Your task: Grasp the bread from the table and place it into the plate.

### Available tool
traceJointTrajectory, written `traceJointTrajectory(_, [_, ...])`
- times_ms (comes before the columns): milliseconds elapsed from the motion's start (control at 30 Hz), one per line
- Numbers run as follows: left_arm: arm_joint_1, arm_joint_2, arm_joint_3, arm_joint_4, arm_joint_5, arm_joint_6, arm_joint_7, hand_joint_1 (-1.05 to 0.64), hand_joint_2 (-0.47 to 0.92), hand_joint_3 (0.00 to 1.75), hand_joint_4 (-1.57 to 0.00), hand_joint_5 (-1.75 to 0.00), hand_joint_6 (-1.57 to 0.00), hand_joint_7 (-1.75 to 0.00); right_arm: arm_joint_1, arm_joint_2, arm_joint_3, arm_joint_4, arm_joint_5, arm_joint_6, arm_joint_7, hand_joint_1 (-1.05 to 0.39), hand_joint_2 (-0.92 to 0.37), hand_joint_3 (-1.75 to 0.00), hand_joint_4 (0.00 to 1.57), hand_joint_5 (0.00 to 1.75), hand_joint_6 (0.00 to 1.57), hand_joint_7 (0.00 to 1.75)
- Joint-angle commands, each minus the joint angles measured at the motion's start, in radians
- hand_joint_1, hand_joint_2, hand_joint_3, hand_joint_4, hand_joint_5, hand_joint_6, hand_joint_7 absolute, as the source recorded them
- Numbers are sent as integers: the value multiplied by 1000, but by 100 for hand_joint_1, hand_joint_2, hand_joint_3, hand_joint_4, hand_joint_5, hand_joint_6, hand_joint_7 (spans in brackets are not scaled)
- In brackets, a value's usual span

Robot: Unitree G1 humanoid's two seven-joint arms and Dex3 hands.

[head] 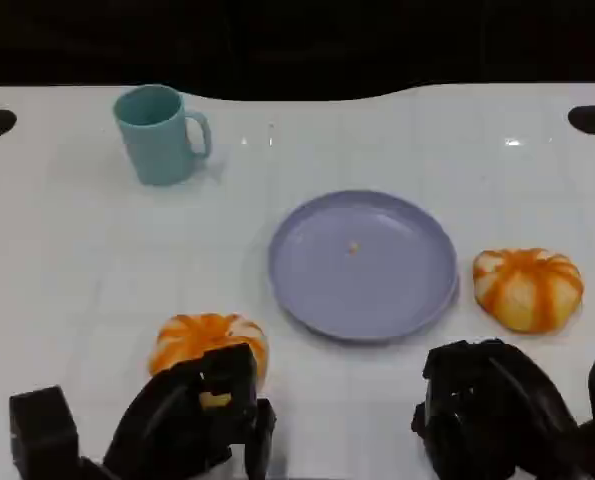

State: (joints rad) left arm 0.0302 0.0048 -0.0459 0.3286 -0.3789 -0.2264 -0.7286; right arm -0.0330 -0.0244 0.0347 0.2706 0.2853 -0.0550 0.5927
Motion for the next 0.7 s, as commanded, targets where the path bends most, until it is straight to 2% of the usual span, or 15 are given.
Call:
traceJointTrajectory(33, [-3,10,7,5,15,-22,-2,-82,92,22,-103,-175,-84,-174,-8,-11,-14,15,10,-8,6,-105,-1,-142,154,133,157,100])
traceJointTrajectory(700, [-7,1,12,-7,12,-26,12,-81,92,23,-101,-175,-82,-173,-8,-10,-13,15,5,-16,4,-105,-1,-143,155,133,157,100])
